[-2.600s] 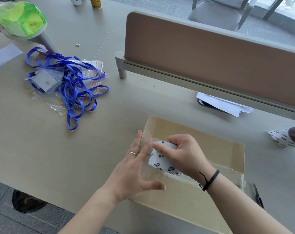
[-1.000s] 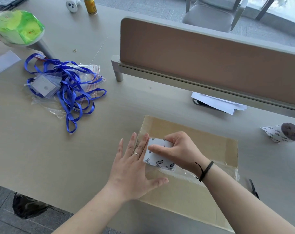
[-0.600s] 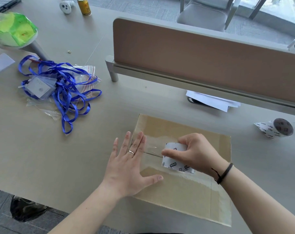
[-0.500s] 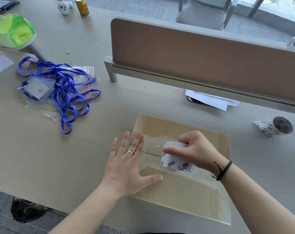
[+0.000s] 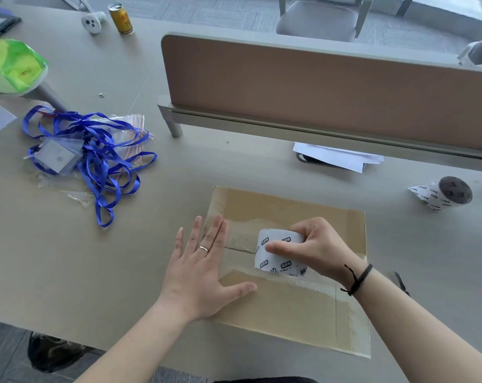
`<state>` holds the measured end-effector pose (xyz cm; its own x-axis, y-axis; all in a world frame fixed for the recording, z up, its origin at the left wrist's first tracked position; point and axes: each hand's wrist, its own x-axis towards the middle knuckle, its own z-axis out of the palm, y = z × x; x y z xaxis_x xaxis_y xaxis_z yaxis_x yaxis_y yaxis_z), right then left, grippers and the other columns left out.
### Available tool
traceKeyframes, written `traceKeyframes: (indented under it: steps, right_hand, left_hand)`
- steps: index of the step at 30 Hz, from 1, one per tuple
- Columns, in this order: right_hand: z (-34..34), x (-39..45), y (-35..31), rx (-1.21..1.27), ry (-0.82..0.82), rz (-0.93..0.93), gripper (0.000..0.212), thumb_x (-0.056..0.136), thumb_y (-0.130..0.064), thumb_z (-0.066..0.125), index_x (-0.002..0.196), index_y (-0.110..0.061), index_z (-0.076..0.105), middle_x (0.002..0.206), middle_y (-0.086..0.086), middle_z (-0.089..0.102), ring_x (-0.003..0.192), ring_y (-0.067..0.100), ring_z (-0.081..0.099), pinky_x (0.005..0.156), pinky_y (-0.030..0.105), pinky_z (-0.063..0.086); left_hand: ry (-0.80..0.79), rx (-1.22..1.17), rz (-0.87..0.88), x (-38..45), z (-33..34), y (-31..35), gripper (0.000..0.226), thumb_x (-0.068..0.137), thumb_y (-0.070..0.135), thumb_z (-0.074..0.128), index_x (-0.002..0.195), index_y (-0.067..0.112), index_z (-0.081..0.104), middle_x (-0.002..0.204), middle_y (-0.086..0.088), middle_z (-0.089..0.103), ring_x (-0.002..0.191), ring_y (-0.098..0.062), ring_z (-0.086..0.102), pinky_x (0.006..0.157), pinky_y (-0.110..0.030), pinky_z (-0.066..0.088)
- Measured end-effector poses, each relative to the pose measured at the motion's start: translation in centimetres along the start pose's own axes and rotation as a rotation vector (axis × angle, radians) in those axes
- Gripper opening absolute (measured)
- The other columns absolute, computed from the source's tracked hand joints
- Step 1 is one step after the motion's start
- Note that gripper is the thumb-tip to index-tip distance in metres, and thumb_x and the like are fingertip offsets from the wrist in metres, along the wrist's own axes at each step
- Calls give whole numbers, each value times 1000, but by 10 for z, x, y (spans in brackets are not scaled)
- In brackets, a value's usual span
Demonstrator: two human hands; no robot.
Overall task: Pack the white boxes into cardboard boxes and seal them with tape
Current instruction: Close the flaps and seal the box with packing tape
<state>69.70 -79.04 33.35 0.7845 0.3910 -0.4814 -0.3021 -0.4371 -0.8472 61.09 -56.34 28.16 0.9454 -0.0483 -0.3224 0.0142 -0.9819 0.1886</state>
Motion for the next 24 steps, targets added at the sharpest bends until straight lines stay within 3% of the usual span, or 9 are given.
traceKeyframes:
  steps: [2,5,8,12,17,22,24]
  right_hand:
    - [-5,-2,0,-55,36,11,47,73,-39,88,57,-9,56,53,4,63,45,15,53,44,24,39]
    - [-20,-8,3,-260,160,6,60,62,-55,86,50,-20,39,48,-3,45,44,15,41,47,26,32]
    - [-29,-17,2,-429,157,-35,68,61,-60,86,45,-17,35,44,-8,36,42,12,35,45,25,28]
    - [-41,-19,-4,-45,73,-56,71,56,-51,94,50,-20,30,51,-5,27,44,11,30,46,23,22]
    - [-44,-20,-9,21,-66,-110,67,61,-29,96,44,-23,32,48,-7,30,43,9,32,43,18,24]
    - [-61,-27,14,-289,188,-39,72,67,-34,91,51,-22,22,54,-5,24,50,15,26,48,26,20]
    - [-65,-34,18,-378,216,-42,74,64,-42,91,52,-22,21,53,-7,23,49,13,25,49,27,20]
  left_hand:
    - [-10,12,0,0,-1,0,123,67,103,19,154,29,-26,159,16,-34,147,-19,-35,123,-50,-12]
    - [-12,10,-10,0,-3,1,123,66,103,18,153,30,-28,157,17,-37,147,-18,-37,123,-50,-12]
    - [-38,42,-17,-1,-5,2,123,66,103,14,149,29,-37,152,17,-47,143,-18,-43,123,-49,-15]
    - [-38,37,-19,0,-5,3,123,66,103,14,148,29,-38,151,17,-48,142,-18,-44,122,-49,-15]
    - [-31,8,-16,0,-3,1,124,64,104,15,152,28,-30,156,18,-40,146,-18,-38,123,-49,-12]
    - [-35,25,-17,1,-5,2,124,63,104,10,151,28,-31,155,17,-41,146,-19,-38,123,-48,-13]
    - [-36,30,-14,1,-4,2,123,65,103,13,151,29,-32,155,17,-41,146,-19,-38,123,-48,-13]
